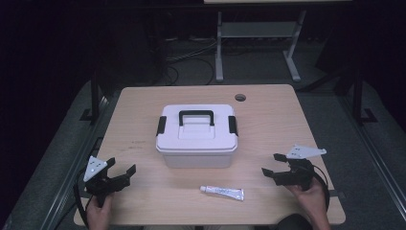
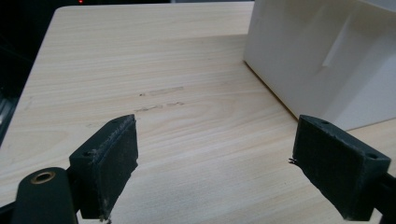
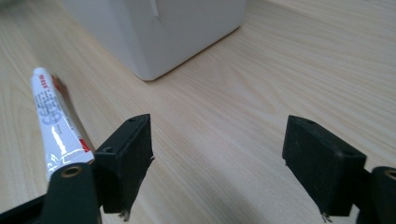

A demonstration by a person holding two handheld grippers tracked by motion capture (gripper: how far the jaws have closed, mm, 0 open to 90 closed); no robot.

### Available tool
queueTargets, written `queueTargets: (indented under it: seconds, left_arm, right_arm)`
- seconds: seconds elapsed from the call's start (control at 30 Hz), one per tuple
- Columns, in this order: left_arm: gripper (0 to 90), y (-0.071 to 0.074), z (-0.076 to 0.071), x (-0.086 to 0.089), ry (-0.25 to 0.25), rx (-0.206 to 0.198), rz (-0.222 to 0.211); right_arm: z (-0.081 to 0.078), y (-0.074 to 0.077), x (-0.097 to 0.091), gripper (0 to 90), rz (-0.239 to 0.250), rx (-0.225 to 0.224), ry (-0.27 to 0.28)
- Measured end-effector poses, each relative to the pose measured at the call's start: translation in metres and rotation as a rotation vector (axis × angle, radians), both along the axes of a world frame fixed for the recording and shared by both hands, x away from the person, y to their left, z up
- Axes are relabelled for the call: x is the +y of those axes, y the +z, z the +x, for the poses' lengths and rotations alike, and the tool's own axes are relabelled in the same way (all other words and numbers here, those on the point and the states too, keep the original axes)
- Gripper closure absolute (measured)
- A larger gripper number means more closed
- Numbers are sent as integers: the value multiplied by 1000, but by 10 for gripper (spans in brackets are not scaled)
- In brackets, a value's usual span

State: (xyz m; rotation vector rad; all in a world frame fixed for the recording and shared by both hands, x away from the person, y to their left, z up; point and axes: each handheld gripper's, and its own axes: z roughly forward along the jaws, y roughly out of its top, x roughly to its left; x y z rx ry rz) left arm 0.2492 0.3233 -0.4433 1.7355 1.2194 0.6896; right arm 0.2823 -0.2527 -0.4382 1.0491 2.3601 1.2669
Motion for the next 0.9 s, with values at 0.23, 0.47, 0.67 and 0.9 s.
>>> queueTargets:
  seconds: [0.23,0.47,0.67,0.9]
  left_arm:
    - [134,-1,2,0,-5,11,-1]
    - [134,-1,0,2,-1,5,-6]
    - [134,0,0,5,3,-4,-12]
    - [134,-1,1,6,7,-2,-16]
  right_arm:
    - [3,23,0,208,-9,-31,54]
    - [19,55,8,199,-50,-5,129]
    - [41,96,30,203,-106,-13,233]
    - [64,120,50,212,-159,-19,307]
